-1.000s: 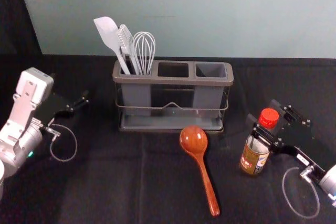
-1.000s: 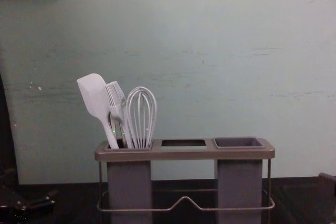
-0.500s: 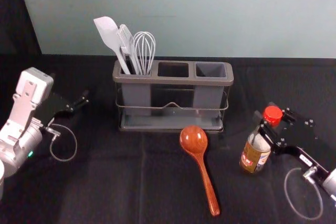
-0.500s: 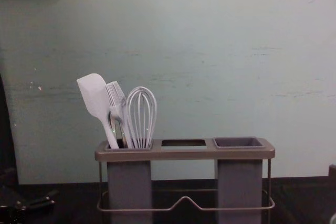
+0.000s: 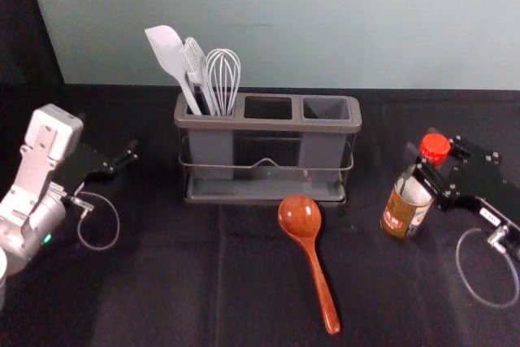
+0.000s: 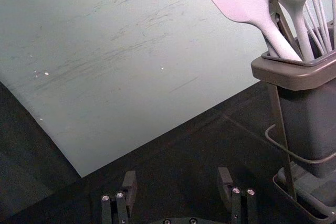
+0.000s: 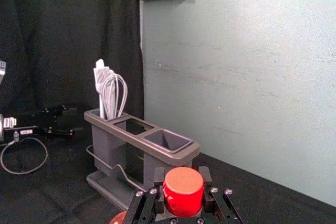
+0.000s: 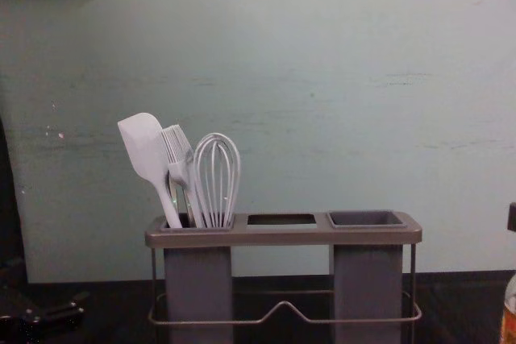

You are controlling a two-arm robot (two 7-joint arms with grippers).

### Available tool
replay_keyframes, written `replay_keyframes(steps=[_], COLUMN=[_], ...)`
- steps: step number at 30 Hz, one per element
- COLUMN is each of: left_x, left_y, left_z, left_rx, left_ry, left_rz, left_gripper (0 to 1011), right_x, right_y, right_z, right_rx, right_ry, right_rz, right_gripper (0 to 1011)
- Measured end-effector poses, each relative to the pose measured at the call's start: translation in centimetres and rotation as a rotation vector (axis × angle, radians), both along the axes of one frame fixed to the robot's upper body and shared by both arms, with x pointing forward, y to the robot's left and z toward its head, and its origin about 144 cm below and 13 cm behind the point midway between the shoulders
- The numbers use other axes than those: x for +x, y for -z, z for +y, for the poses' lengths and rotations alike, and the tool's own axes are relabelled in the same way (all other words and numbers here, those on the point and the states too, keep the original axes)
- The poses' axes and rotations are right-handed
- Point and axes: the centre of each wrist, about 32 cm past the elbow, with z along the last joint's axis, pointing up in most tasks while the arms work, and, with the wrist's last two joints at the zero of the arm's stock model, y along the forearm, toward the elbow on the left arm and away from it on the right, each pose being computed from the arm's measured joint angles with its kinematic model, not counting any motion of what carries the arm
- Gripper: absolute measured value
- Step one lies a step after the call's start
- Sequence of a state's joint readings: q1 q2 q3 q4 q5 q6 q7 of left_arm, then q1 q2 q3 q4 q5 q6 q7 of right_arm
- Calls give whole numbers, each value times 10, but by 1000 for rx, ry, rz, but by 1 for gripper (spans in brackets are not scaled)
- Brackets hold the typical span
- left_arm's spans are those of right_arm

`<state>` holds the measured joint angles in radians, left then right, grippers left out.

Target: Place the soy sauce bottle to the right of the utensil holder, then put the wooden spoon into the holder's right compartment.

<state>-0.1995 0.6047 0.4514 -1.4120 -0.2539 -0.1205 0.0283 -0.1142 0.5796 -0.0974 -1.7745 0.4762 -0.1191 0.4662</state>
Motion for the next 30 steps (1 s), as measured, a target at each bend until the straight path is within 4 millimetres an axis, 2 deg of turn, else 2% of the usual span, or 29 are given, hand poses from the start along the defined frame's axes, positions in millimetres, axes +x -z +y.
replay_keyframes(steps=[9, 13, 30], left_x=[0, 0, 0], left_y=[0, 0, 0], left_z=[0, 0, 0], left_rx=[0, 0, 0], left_ry=[0, 0, 0], left_rz=[0, 0, 0], left_gripper=[1005, 1005, 1005], right_x=[33, 50, 92], right_y=[3, 8, 20], right_z=[-9, -7, 6], right_rx=[21, 19, 17], right_ry=[-51, -42, -10], right_rz=[-3, 8, 42], right_gripper=[390, 390, 390])
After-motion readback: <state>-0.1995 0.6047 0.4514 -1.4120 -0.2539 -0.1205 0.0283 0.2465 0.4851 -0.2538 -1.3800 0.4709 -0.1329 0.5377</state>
